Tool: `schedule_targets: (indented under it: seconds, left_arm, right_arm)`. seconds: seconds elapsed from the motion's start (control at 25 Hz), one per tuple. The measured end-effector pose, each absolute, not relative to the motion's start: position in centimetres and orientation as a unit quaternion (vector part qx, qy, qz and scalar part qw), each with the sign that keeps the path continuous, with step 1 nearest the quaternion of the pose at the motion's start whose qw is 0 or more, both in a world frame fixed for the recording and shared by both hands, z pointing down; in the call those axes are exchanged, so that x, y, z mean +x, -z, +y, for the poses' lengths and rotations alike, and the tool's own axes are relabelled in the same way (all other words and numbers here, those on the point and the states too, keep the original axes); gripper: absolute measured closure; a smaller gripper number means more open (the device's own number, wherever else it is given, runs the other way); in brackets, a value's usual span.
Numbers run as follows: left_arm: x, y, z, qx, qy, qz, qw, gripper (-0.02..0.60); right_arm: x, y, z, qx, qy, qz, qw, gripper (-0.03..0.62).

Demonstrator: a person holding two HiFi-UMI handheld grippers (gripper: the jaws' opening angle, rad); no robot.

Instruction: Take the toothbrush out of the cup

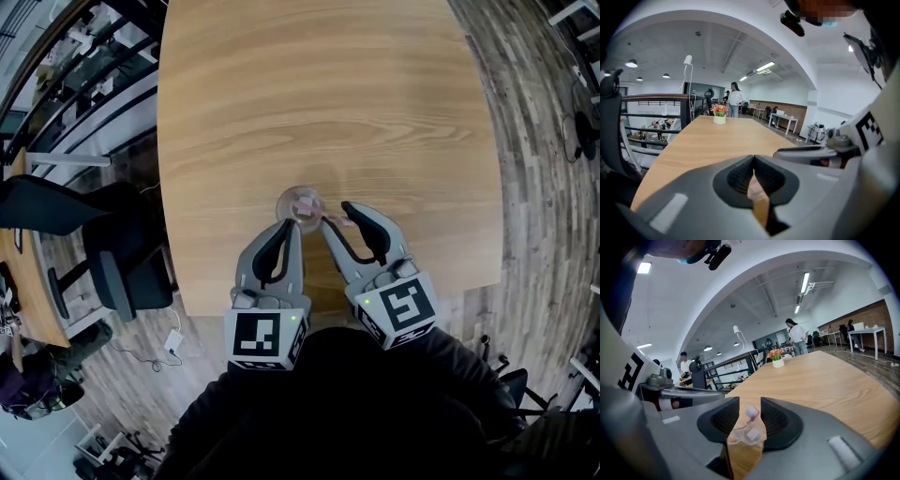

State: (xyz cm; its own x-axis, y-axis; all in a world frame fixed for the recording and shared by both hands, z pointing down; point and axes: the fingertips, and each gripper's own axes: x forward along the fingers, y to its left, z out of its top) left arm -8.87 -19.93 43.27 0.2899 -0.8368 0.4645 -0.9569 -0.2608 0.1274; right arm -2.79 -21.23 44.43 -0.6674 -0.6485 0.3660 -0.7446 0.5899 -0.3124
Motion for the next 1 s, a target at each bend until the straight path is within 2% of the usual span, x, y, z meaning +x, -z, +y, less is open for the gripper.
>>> schedule_targets:
  seconds: [0.44, 1.0]
  left_arm:
    - [-10.3, -45.4, -20.6, 0.767, -0.163, -0.580, 0.220, 0.574]
    - [-10.8, -46.0, -20.3, 0.765, -0.167, -0.580, 0.225, 0.574]
  right_arm:
    - [-4.3, -47.1, -21.7, 0.375, -0.249, -0.883, 0.131, 0.462]
    - [-4.9, -47.5, -21.4, 0.373, -0.254, -0.882, 0.134, 0.525]
